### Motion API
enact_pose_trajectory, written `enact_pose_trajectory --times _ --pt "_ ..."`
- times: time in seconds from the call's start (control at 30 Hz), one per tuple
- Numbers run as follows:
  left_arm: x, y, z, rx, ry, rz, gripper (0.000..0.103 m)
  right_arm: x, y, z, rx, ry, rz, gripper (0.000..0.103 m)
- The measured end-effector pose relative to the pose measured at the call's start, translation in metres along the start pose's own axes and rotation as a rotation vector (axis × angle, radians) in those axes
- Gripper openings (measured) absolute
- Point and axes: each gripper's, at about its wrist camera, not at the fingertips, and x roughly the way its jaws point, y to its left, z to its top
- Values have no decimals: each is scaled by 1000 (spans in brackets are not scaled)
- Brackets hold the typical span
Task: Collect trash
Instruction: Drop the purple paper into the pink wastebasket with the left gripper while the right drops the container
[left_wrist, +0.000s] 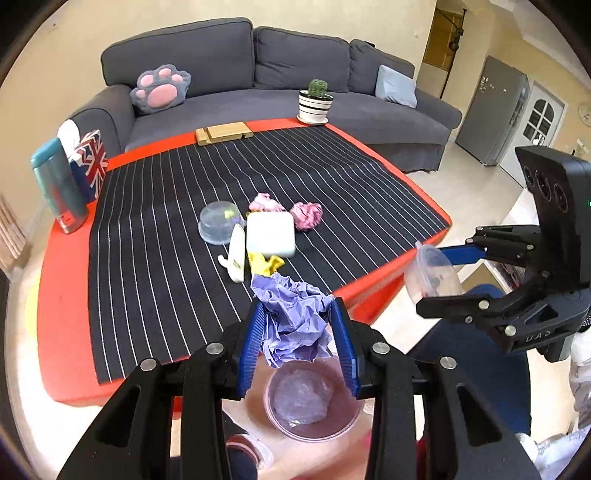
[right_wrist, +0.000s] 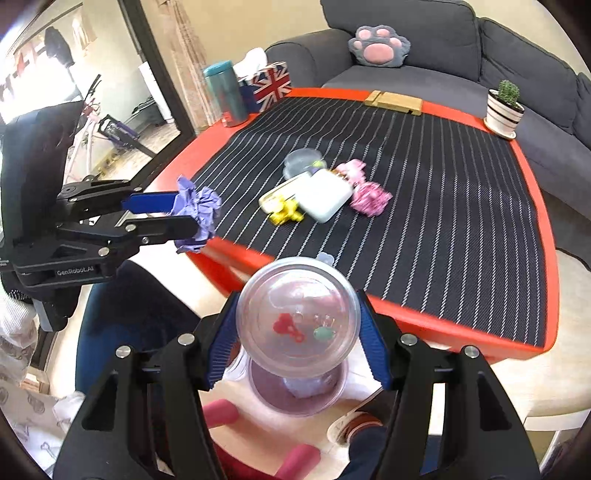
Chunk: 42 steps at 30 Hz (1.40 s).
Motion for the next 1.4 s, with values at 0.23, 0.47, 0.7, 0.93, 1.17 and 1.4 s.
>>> enact_pose_trajectory --times 0.23,0.47,0.7,0.93,1.17,1.4 --pt "-8 -10 -15 11 -3 -23 37 11 15 -19 -17 37 37 60" --pt "-11 -9 -19 7 -2 -26 37 12 14 -19 -10 20 27 87" --pt "-9 -10 -22 18 9 -38 37 9 3 -18 23 13 7 89" --pt "-6 -19 -22 54 27 -60 37 -1 -5 -17 45 -8 -6 89" --pt "-9 -30 -23 76 20 -82 41 -11 -11 -19 58 -22 -21 89" --pt "-15 -29 -18 50 -30 -89 94 -16 -15 -17 70 -36 -25 92"
